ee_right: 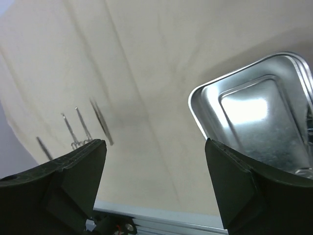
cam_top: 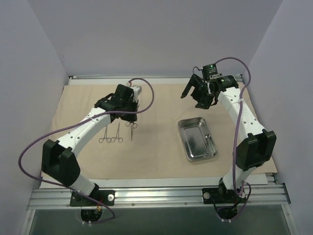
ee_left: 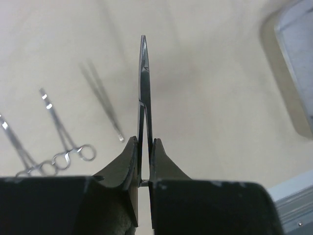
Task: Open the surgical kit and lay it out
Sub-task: Place the medical item in the surgical kit.
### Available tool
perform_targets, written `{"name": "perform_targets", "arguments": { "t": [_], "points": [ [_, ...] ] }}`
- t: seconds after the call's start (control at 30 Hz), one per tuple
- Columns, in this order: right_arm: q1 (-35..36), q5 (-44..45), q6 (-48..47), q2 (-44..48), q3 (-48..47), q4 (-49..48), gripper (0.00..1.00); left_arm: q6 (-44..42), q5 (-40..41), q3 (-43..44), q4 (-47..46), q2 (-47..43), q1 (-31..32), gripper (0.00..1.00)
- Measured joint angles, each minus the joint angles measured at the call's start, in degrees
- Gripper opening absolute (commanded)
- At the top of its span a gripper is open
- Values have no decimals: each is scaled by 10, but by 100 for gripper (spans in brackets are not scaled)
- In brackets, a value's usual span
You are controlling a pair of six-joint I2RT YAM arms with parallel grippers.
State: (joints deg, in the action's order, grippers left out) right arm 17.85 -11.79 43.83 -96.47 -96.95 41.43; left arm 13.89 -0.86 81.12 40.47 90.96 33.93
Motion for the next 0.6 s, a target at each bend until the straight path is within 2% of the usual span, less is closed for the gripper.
{"name": "perform_targets", "arguments": {
  "t": [0.1, 0.33, 0.47, 0.6],
  "points": [
    [-35, 12, -28, 12, 20, 5, 85, -5, 2, -58, 6, -42, -79, 2],
    [-35, -2, -62, 25, 77, 8, 85, -54, 20, -105, 26, -80, -226, 2],
    [-32, -10, -73, 23, 87, 8, 85, -86, 37, -130, 27, -66, -282, 2],
    [-32, -13, -83, 21, 87, 8, 85, -106, 53, -149, 28, -35, -309, 2]
  ]
}}
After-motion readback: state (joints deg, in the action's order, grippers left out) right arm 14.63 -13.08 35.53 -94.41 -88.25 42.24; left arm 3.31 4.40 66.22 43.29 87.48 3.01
